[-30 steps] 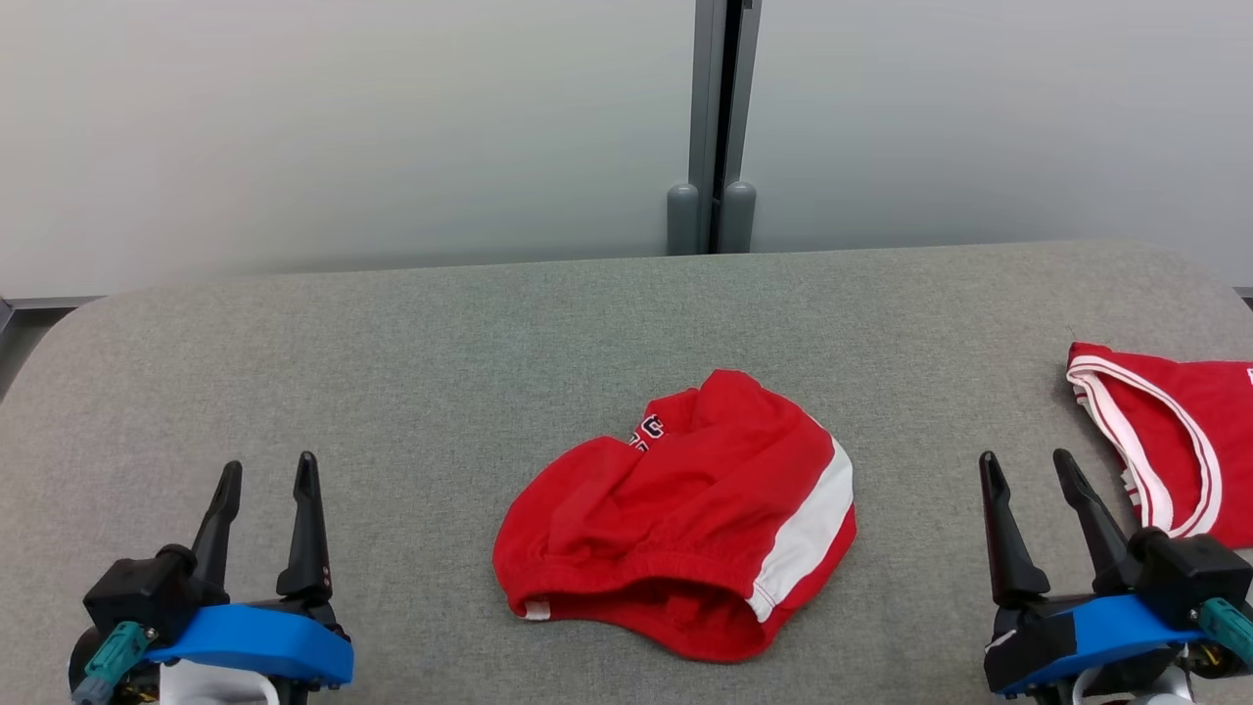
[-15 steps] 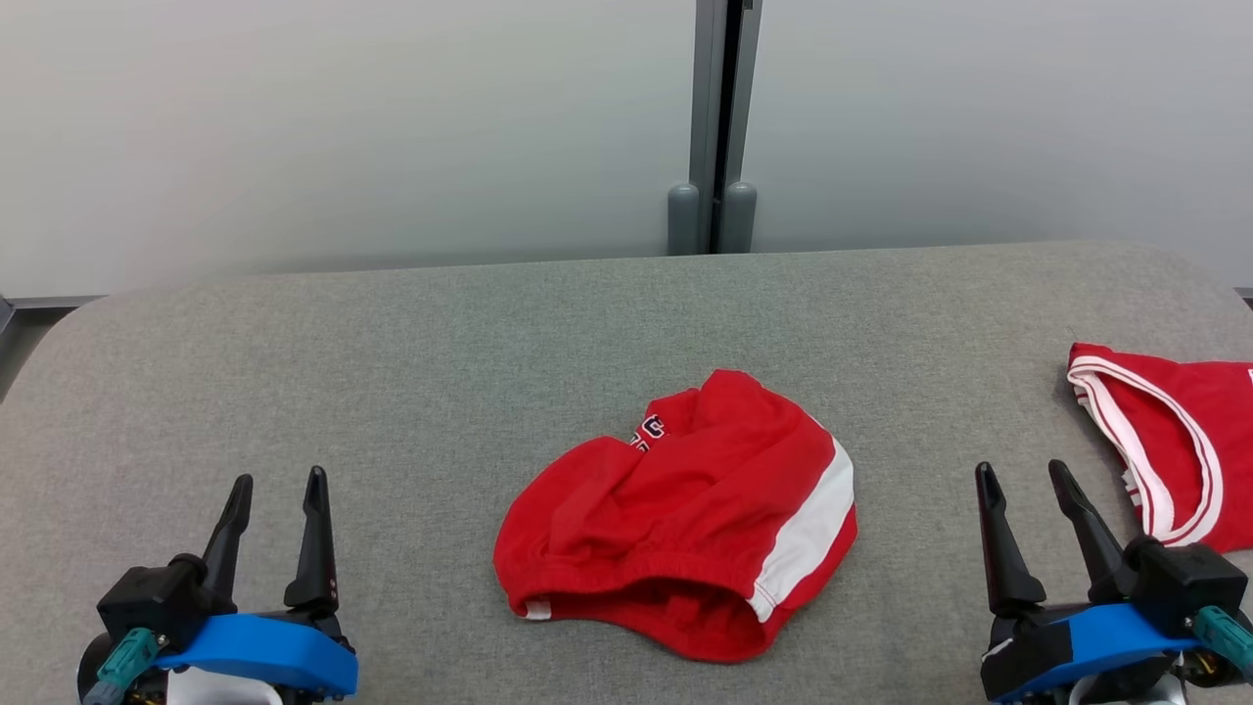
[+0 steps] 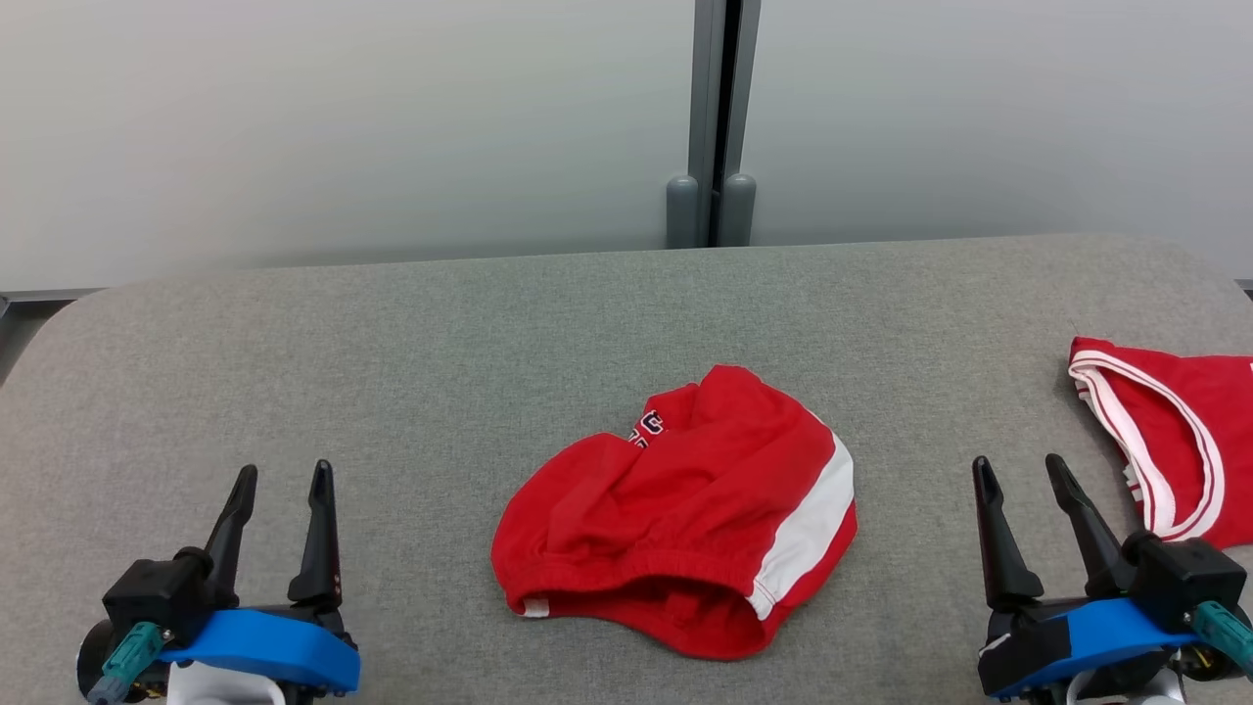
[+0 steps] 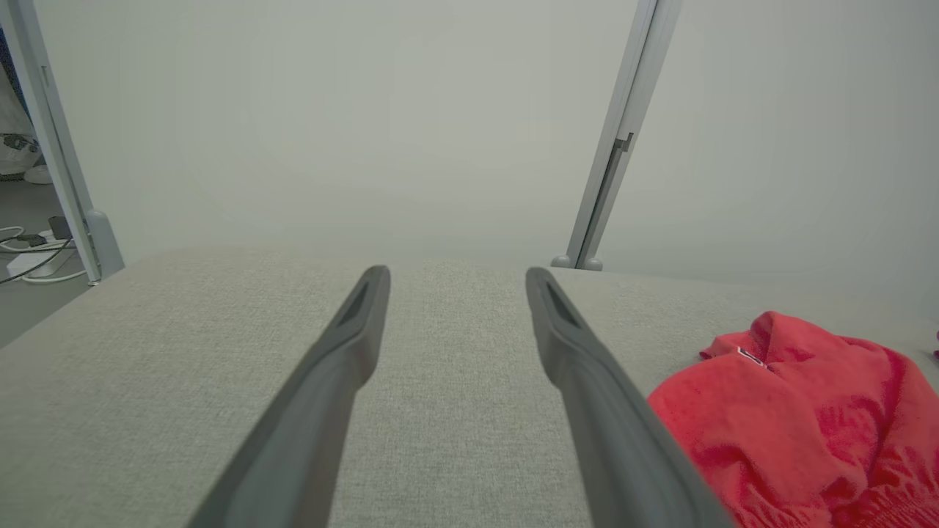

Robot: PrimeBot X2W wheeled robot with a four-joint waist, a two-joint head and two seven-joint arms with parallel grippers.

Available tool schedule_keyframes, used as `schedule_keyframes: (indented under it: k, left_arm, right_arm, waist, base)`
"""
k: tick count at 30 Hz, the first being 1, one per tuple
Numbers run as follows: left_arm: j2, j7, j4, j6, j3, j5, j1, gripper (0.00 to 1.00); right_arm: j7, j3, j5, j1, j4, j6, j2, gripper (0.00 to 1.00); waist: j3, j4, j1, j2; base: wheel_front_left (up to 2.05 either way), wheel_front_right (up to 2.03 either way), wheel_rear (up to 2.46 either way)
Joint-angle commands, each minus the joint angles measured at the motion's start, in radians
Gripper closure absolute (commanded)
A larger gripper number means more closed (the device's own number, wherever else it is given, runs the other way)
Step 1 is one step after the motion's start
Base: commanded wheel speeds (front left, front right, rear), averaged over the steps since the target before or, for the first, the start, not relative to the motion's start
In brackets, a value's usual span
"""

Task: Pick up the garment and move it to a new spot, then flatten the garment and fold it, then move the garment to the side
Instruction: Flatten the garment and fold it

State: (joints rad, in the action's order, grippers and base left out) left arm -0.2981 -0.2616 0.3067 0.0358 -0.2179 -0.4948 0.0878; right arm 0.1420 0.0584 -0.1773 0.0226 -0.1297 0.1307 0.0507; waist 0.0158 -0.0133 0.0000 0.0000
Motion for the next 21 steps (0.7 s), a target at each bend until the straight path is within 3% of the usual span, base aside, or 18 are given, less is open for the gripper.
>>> schedule_keyframes:
  k: [1, 4, 10, 17, 21]
  left_arm:
    - [0.000, -0.004, -0.014, 0.003, -0.006, 0.006, 0.014, 0.00]
    - [0.017, -0.002, -0.040, 0.027, -0.034, 0.004, 0.005, 0.00]
    - [0.068, 0.083, -0.071, 0.084, -0.191, -0.038, -0.016, 0.00]
    - [0.115, 0.199, -0.071, 0.097, -0.385, -0.131, -0.012, 0.00]
    - [0.110, 0.256, -0.073, 0.094, -0.486, -0.203, 0.020, 0.00]
  right_arm:
    - [0.001, -0.001, 0.002, 0.012, 0.005, 0.000, 0.000, 0.00]
    - [-0.002, -0.006, 0.003, 0.011, 0.008, 0.000, 0.000, 0.00]
    - [-0.003, -0.015, 0.002, 0.012, 0.007, 0.000, 0.000, 0.00]
    - [-0.003, -0.030, 0.001, 0.021, 0.003, 0.000, 0.000, 0.00]
    - [-0.001, -0.038, -0.004, 0.027, 0.001, 0.000, 0.000, 0.00]
  waist:
    - [0.002, -0.001, 0.0000, 0.0000]
    - [0.006, -0.002, 0.0000, 0.0000]
    - [0.011, -0.008, 0.0000, 0.0000]
    - [0.015, -0.028, 0.0000, 0.0000]
    - [0.023, -0.044, 0.0000, 0.0000]
  base:
    - [0.00, 0.00, 0.00]
    - [0.00, 0.00, 0.00]
    - [0.00, 0.00, 0.00]
    - [0.00, 0.00, 0.00]
    - [0.00, 0.00, 0.00]
